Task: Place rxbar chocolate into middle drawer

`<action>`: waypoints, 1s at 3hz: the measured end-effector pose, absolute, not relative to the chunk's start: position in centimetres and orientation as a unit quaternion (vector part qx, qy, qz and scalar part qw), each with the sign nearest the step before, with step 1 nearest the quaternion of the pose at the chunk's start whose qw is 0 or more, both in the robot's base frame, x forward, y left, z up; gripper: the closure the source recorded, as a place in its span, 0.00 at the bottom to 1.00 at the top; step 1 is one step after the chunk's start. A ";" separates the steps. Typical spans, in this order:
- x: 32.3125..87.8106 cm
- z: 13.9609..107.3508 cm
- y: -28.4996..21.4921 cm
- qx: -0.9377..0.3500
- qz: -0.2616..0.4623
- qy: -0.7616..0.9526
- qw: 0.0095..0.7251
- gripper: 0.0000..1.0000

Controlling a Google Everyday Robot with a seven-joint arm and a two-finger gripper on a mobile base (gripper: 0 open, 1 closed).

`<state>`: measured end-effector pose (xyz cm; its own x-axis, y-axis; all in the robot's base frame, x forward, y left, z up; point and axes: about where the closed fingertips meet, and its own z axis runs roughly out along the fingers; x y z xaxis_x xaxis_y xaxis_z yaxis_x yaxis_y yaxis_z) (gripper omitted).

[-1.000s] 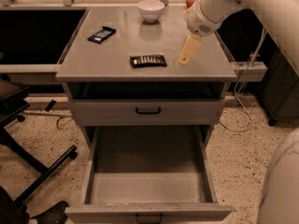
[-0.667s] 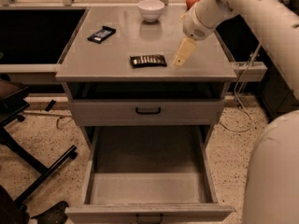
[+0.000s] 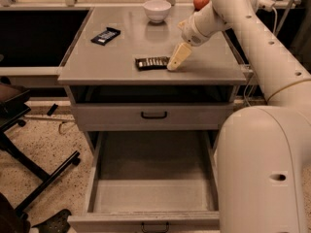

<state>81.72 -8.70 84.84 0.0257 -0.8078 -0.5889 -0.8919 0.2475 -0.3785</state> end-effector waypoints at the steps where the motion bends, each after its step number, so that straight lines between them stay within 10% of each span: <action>1: 81.7 84.8 -8.7 -0.611 0.056 0.696 0.374 0.00; 3: 77.3 84.6 -8.0 -0.619 0.084 0.697 0.352 0.00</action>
Offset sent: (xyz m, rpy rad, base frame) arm -0.0644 0.0073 0.0152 -0.0278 0.0377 0.0138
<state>77.30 -8.02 84.57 0.0153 -0.8036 -0.5950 -0.9224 0.2183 -0.3186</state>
